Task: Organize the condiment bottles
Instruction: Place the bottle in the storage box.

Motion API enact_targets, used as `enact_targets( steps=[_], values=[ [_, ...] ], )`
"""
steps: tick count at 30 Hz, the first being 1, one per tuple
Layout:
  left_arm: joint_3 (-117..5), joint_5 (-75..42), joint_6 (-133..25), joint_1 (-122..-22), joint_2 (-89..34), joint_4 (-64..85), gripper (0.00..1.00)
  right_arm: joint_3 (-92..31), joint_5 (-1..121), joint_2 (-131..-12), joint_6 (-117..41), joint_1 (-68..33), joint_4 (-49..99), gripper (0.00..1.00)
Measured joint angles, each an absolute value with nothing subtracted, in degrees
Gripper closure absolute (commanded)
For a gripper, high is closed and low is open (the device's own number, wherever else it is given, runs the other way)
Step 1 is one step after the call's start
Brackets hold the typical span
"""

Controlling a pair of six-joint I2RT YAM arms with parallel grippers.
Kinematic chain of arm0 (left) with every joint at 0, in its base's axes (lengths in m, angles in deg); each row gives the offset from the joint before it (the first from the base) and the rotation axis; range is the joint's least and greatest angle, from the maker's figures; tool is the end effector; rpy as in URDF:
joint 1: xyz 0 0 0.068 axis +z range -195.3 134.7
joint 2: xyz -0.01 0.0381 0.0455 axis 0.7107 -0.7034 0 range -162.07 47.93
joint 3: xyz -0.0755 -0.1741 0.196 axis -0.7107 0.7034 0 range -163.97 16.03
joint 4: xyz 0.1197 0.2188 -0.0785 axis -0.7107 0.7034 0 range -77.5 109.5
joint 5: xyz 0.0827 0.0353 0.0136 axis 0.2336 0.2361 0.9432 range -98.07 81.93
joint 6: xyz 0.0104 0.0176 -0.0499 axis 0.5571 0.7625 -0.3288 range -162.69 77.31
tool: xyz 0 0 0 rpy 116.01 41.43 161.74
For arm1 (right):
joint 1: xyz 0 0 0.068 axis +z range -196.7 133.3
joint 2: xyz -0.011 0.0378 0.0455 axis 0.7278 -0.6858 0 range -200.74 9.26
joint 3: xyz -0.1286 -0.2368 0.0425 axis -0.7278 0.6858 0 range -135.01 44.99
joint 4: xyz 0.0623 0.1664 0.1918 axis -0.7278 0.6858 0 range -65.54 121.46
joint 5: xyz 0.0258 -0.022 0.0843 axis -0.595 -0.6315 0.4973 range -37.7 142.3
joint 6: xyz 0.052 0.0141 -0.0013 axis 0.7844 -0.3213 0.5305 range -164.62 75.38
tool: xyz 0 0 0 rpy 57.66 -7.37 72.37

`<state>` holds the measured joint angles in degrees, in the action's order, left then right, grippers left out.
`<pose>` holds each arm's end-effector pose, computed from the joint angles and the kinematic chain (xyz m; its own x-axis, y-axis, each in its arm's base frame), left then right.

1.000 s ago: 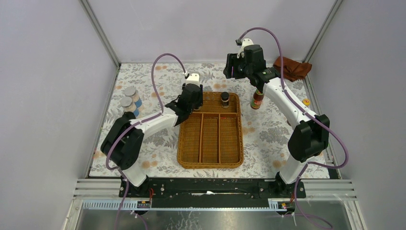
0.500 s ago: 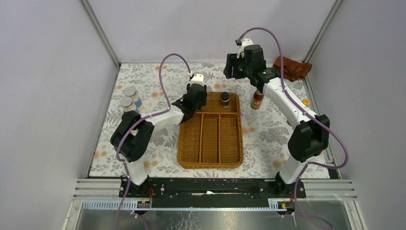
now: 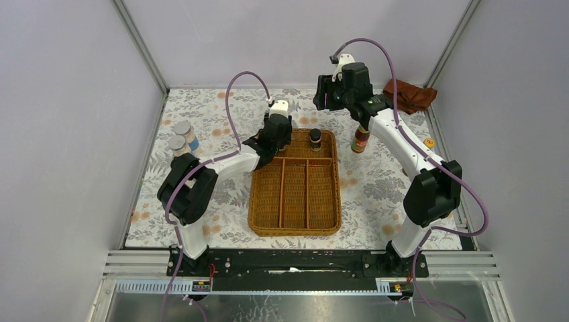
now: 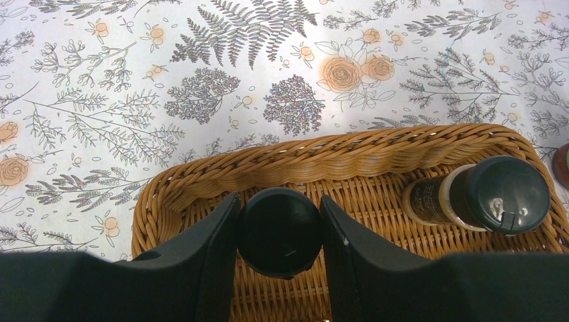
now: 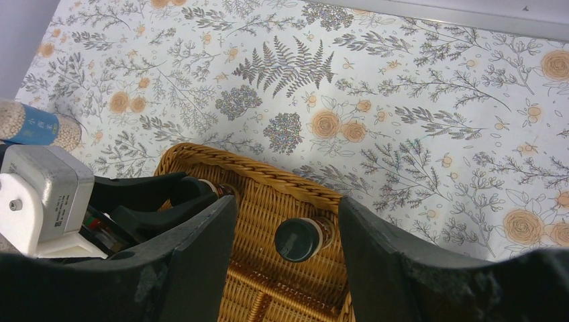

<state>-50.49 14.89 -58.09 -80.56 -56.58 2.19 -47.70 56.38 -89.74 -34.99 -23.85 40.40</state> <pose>0.3435 -0.2259 0.2160 -0.4319 0.0059 -0.9019 0.1398 0.9883 -0.0605 0.3793 0.1626 0.3655 -0.4191 0.0045 -0.9079 -0.3833 0.9056 0.1815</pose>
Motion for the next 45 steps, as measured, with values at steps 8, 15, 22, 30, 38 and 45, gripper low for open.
enact_targets(
  steps=[8, 15, 22, 30, 38, 45],
  values=[
    [-50.5, 14.9, -58.1, -80.6, -56.8, 2.2, 1.0, -47.7, 56.4, -89.7, -35.3, -23.9, 40.4, 0.35],
    [-50.4, 14.9, -58.2, -80.3, -57.2, 2.2, 0.91, -47.7, 56.3, -89.7, -35.4, -23.9, 40.4, 0.35],
    [-50.4, 15.3, -59.3, -80.2, -57.5, 2.2, 0.48, -47.7, 56.3, -89.7, -35.4, -23.9, 40.4, 0.35],
    [-50.3, 15.3, -60.8, -80.2, -57.6, 2.4, 0.24, -47.7, 56.3, -90.0, -35.6, -23.9, 40.4, 0.35],
    [-50.3, 15.3, -61.2, -80.2, -57.6, 3.1, 0.23, -47.9, 56.3, -90.4, -35.8, -23.9, 40.4, 0.35],
    [-50.4, 15.3, -61.2, -80.2, -56.9, 4.9, 0.21, -49.8, 56.4, -91.2, -35.8, -23.9, 40.5, 0.34]
  ],
)
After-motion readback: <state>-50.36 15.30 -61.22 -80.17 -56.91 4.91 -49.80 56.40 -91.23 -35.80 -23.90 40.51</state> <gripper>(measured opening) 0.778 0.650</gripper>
